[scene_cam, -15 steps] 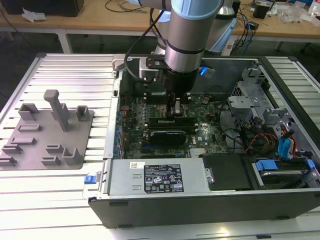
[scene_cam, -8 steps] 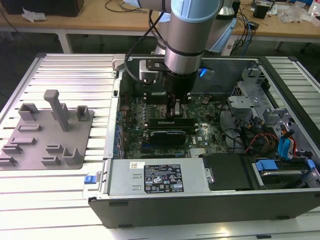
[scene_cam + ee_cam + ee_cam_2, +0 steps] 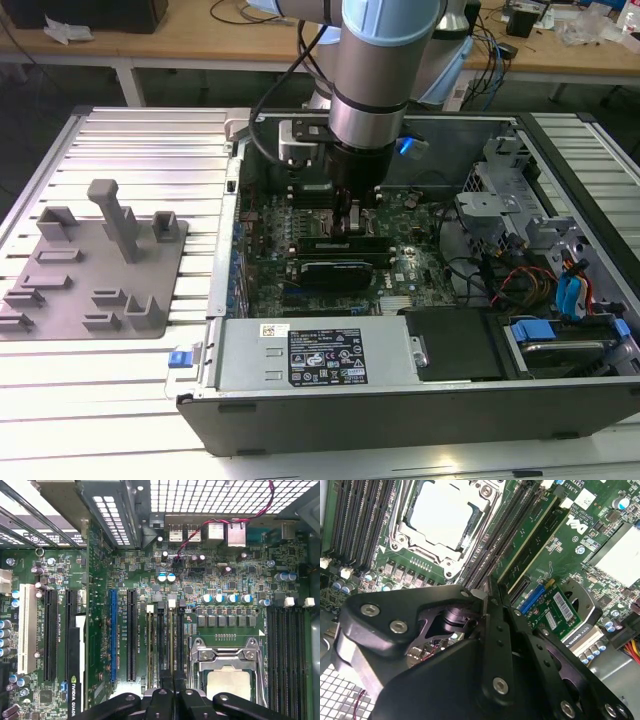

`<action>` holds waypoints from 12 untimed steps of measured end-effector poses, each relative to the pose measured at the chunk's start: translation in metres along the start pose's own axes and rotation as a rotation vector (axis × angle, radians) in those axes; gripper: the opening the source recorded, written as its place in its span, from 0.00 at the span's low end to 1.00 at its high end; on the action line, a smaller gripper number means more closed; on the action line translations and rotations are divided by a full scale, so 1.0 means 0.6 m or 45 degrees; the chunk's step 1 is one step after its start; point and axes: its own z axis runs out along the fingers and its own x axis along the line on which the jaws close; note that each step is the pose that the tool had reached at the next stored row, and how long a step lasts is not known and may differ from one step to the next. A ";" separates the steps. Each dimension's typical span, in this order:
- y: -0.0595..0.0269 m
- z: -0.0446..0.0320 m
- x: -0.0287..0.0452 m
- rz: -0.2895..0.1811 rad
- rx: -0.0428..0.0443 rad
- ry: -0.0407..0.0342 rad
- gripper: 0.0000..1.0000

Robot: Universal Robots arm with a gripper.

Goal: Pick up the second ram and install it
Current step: 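Insert the second ram into the second slot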

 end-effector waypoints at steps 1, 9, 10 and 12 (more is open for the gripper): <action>0.000 0.000 0.000 0.000 0.000 0.0000 0.09; 0.001 0.003 -0.002 0.010 0.000 -0.0052 0.09; 0.001 0.003 -0.001 0.010 0.000 -0.0056 0.09; 0.001 0.003 -0.001 0.010 0.000 -0.0103 0.09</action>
